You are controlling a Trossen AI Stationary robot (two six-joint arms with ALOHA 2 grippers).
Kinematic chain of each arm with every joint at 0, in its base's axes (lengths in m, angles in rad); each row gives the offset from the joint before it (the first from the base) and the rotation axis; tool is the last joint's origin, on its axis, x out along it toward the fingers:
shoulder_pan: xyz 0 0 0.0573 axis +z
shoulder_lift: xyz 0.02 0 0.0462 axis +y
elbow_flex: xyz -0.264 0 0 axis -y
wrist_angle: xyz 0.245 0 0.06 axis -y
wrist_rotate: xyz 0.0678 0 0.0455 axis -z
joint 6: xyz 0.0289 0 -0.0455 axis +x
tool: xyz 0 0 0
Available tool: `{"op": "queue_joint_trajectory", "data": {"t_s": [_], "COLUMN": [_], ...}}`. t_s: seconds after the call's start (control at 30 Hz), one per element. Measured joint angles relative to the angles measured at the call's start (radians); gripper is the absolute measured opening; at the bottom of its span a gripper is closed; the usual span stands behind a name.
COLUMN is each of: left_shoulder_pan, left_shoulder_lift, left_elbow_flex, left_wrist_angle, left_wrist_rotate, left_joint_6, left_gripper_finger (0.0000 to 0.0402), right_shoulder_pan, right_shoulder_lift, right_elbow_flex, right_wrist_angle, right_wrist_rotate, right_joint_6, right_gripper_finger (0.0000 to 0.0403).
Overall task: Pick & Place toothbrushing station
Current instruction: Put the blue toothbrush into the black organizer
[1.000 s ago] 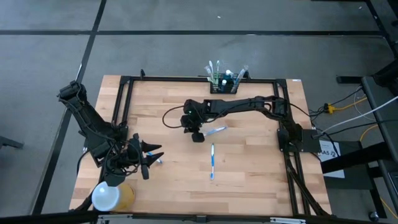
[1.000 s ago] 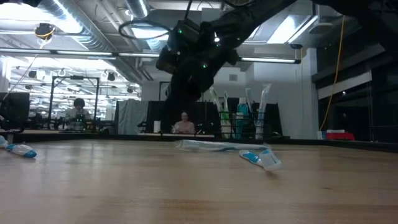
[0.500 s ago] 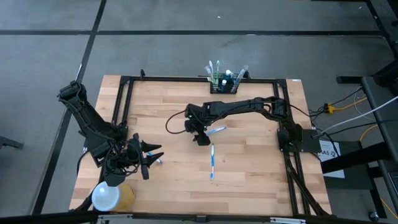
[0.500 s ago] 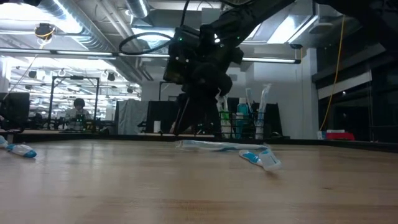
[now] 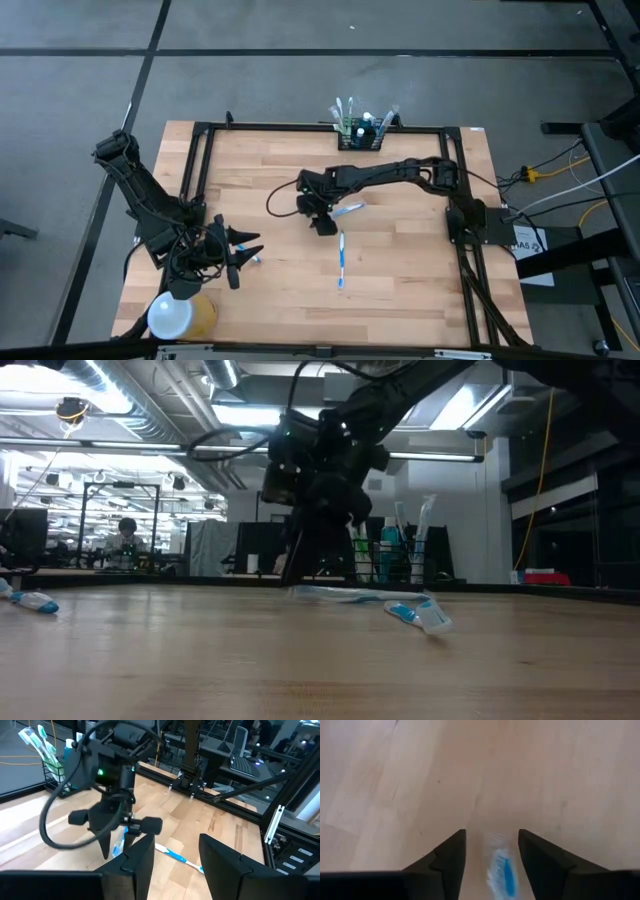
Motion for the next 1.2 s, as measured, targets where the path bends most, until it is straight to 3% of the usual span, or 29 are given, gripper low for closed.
{"op": "queue_joint_trajectory", "data": {"t_s": [0.23,0.4,0.47,0.6,0.73,1.03,1.2], "left_shoulder_pan": [-0.016,-0.021,-0.021,-0.021,-0.021,-0.021,-0.021], "left_shoulder_lift": [0.0,0.0,0.0,0.0,0.0,0.0,0.0], "left_elbow_flex": [0.0,0.0,0.0,0.0,0.0,-0.001,-0.001], "left_wrist_angle": [0.006,0.012,0.024,0.029,0.029,0.059,0.072], "left_wrist_rotate": [-0.004,-0.009,-0.009,-0.01,-0.016,-0.039,-0.062], "left_joint_6": [0.0,-0.001,0.002,0.007,0.008,0.016,0.018], "left_gripper_finger": [0.015,0.015,0.015,0.015,0.015,0.015,0.015], "right_shoulder_pan": [0.005,0.005,0.006,0.005,0.006,-0.097,-0.213], "right_shoulder_lift": [0.019,0.019,0.019,0.002,-0.069,-0.304,-0.422], "right_elbow_flex": [0.0,0.0,0.0,0.017,0.088,0.14,0.057], "right_wrist_angle": [0.017,0.013,0.013,0.01,0.016,0.06,0.296], "right_wrist_rotate": [0.039,0.051,0.052,0.06,0.133,0.51,0.55], "right_joint_6": [-0.019,-0.034,-0.038,-0.026,-0.022,-0.125,-0.084], "right_gripper_finger": [0.0144,0.0033,0.0012,0.0005,0.0003,0.0001,0.0001]}}
